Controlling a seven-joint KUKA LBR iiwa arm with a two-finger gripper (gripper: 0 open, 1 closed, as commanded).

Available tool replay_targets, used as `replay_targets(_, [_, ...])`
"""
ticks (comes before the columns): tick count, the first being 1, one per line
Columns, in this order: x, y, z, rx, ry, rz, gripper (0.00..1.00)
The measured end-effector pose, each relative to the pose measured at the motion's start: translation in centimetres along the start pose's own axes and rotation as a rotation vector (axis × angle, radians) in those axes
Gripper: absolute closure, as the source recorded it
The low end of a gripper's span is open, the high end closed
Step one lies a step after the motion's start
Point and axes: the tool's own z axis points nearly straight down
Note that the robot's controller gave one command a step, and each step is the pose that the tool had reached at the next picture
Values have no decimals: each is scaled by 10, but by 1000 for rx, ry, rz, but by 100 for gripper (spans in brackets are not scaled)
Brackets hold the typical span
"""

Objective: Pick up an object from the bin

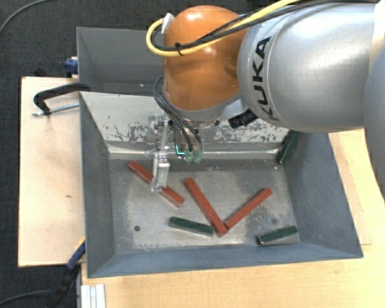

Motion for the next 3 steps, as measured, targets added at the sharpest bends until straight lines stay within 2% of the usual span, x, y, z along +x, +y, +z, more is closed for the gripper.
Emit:
replay_targets(1, [4, -114, 166, 0, -8, -329, 0])
replay_targets(2, [-3, -15, 167, -6, -14, -326, 0])
replay_targets(3, [-4, -21, 167, -1, -12, -318, 100])
